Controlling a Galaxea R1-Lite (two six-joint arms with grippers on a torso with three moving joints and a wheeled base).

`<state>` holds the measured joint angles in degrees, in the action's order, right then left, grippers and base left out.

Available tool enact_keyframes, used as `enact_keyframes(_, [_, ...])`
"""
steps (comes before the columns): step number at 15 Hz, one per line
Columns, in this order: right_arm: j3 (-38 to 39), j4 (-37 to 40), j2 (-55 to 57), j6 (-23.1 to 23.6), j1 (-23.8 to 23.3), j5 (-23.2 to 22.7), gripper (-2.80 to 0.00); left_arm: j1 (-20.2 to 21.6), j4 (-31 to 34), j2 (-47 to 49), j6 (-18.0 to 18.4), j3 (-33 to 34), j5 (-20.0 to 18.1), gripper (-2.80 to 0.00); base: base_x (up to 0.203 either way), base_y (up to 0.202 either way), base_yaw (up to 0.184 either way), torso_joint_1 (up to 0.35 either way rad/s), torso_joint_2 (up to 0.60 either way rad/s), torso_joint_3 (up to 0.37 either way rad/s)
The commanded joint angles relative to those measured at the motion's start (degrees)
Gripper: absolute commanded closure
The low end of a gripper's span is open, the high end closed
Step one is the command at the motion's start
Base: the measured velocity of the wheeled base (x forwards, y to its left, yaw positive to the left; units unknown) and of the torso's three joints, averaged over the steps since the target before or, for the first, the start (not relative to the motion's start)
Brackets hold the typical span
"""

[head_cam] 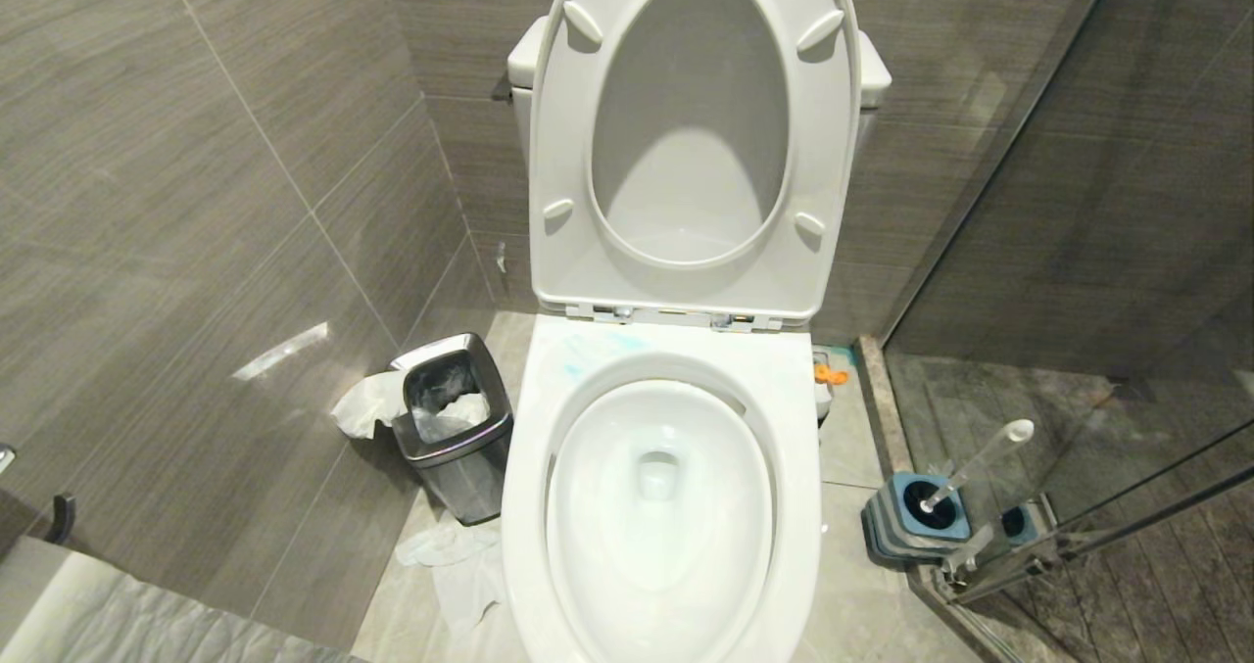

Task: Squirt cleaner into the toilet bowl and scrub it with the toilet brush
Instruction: Pour in the cleaning agent

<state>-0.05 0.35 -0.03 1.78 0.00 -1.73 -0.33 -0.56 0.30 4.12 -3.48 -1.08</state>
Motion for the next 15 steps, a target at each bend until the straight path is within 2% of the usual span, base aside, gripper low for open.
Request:
enact_keyframes(1, [0.05, 0.0, 0.03, -0.01, 0.0, -0.03, 0.0, 0.02, -0.63, -0.22, 1.81, 3.66, -0.09, 0.0, 0.0, 0.0, 0.0, 0.0, 0.0, 0.0])
enact_keyframes(3, [-0.03, 0.0, 0.03, -0.01, 0.0, -0.03, 0.0, -0.02, 1.7, -0.22, 2.11, 3.57, -0.26, 0.0, 0.0, 0.0, 0.0, 0.0, 0.0, 0.0])
enact_keyframes(9, [-0.04, 0.0, 0.03, -0.02, 0.0, -0.03, 0.0, 0.07, 1.63, -0.13, 4.12, 3.57, -1.35, 0.0, 0.0, 0.0, 0.0, 0.0, 0.0, 0.0])
enact_keyframes(12, [-0.04, 0.0, 0.03, -0.02, 0.0, -0.03, 0.0, -0.02, 1.84, -0.18, -0.54, 3.39, -0.95, 0.0, 0.0, 0.0, 0.0, 0.0, 0.0, 0.0])
enact_keyframes(15, [-0.03, 0.0, 0.03, -0.02, 0.0, -0.03, 0.0, -0.02, 1.35, -0.14, -0.86, 3.57, -0.86, 0.0, 0.0, 0.0, 0.0, 0.0, 0.0, 0.0])
